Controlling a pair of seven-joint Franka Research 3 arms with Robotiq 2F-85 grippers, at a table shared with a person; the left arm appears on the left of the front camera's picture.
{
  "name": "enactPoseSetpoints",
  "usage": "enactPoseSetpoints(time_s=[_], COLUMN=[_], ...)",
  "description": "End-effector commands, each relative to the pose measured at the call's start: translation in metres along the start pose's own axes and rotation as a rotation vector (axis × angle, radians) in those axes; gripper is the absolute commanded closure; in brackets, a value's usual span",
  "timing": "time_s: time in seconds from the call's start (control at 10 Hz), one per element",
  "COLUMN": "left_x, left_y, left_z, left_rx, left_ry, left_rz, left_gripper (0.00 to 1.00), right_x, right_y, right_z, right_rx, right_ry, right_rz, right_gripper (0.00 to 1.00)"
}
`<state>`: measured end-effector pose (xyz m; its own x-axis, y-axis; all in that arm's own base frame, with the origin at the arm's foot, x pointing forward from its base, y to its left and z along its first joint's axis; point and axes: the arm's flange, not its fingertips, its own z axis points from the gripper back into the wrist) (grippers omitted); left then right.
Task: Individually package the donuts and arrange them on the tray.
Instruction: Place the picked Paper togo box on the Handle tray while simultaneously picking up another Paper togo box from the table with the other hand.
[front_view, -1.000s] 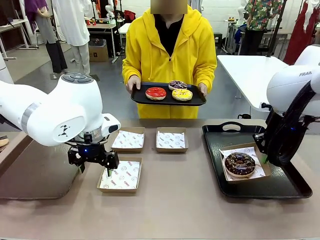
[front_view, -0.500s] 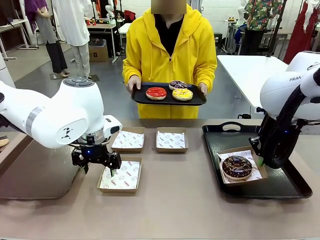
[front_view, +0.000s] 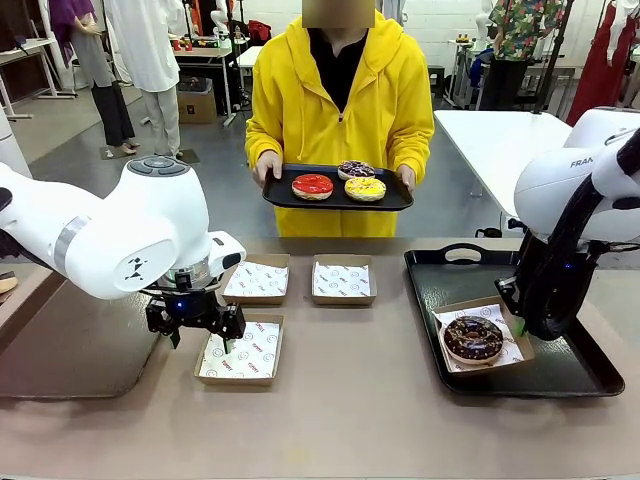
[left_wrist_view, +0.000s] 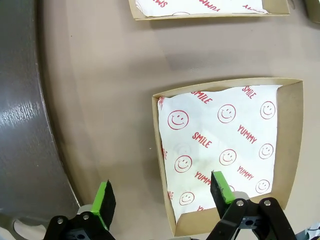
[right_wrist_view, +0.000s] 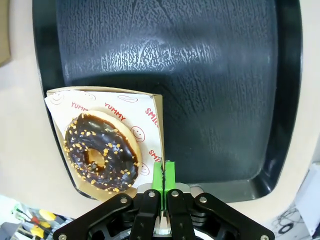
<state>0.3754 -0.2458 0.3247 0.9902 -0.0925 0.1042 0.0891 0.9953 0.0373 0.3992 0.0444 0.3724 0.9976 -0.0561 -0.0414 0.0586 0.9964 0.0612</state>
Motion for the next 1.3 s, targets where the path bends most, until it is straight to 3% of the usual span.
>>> enactPoseSetpoints(time_s=[0.0, 0.4, 0.5, 0.6, 0.7, 0.8, 0.9, 1.0, 1.2], left_x=[-0.0011, -0.0007, -0.0004, -0.0003, -0.0005, -0.0006, -0.0007, -0.0008, -0.0002], left_y=[-0.0015, -0.001, 0.0003, 0.0009, 0.0014, 0.0014, 0.002, 0.0024, 0.0032], left_z=[-0.0049, -0.0069, -0.0066, -0.0056, -0.005, -0.0051, -0.0053, -0.0055, -0.0054], left_rx=[-0.028, -0.066, -0.076, -0.083, -0.083, -0.078, -0.079, -0.076, -0.074], left_ry=[-0.008, -0.004, -0.006, -0.02, -0.023, -0.021, -0.02, -0.021, -0.022], left_rz=[0.018, 0.004, 0.011, 0.022, 0.023, 0.025, 0.026, 0.026, 0.03], left_gripper=[0.0, 0.0, 0.59, 0.59, 1.0, 0.64, 1.0, 1.0, 1.0], right_x=[0.0078, 0.0083, 0.0077, 0.0075, 0.0075, 0.0074, 0.007, 0.0068, 0.0075], right_y=[0.0052, 0.0066, 0.0072, 0.0077, 0.0074, 0.007, 0.0067, 0.0064, 0.0059], right_z=[0.0005, -0.0022, -0.0029, -0.0034, -0.0041, -0.0048, -0.0053, -0.0055, -0.0062], right_rx=[-0.027, -0.023, -0.015, -0.013, -0.009, -0.007, -0.004, -0.001, 0.002], right_ry=[-0.001, 0.003, 0.0, -0.003, -0.002, 0.0, 0.003, 0.004, 0.003], right_rz=[0.035, 0.057, 0.066, 0.074, 0.069, 0.064, 0.062, 0.06, 0.057], right_gripper=[0.99, 0.99, 0.47, 0.39, 0.0, 0.0, 0.0, 0.15, 0.0])
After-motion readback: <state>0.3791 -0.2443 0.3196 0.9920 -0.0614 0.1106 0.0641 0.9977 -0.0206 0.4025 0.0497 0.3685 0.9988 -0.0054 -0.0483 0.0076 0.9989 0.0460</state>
